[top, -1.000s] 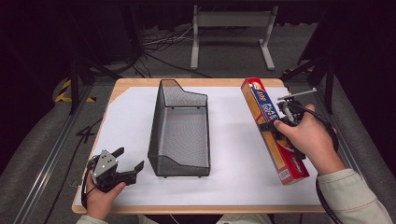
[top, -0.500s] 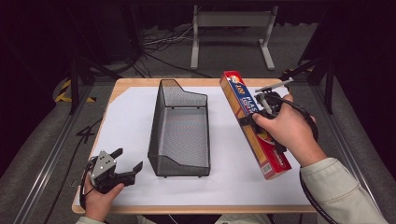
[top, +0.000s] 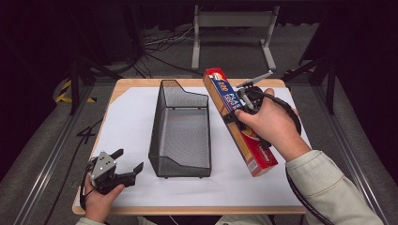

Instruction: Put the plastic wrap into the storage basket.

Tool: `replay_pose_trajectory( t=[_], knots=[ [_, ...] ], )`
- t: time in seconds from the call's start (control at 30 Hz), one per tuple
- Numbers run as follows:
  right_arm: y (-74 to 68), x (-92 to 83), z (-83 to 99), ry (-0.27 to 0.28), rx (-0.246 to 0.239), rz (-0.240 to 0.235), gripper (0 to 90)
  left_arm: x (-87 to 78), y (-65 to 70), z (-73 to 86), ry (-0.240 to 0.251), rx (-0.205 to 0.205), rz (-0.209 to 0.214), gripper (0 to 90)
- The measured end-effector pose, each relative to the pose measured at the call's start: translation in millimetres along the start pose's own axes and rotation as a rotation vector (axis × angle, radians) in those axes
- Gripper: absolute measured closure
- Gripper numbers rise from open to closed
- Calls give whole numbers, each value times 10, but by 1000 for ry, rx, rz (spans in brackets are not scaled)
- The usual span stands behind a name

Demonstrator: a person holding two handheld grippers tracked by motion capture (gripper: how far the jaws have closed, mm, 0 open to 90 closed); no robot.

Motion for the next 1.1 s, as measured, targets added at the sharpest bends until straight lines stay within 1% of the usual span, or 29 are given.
replay_pose_trajectory(
  t=[0.07,0.23,0.37,0.7,0.87,0.93,1.0,1.1],
  knots=[
    [-61,-2,-28,4,-9,-8,394,2,1,-7,4,2,1,125],
    [-198,6,-88,2,-24,-4,393,8,-8,-15,5,5,0,125],
    [-304,31,-150,1,-32,-14,393,11,-6,-21,7,8,3,124],
    [-464,133,-242,-10,-43,-22,393,1,-7,-20,12,1,6,125],
    [-522,197,-290,-13,-32,-25,393,-2,-10,-14,10,7,-1,125],
    [-550,228,-321,2,-12,-13,392,-5,-12,-11,9,5,-2,125],
    [-572,258,-343,14,-20,-8,393,-11,-13,-11,10,4,-1,125],
    [-619,321,-360,1,-26,-9,393,-10,-11,-11,12,1,0,125]
  ],
)
Point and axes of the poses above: each handheld gripper's, and its own axes: x roughly forward along the jaws, z roughly out of its underside, y roughly to its right, the point moved 7 cm from there along x, roughly forward along the jaws, and after that the axes turned 11 degrees about -y, right-handed, at the moved point
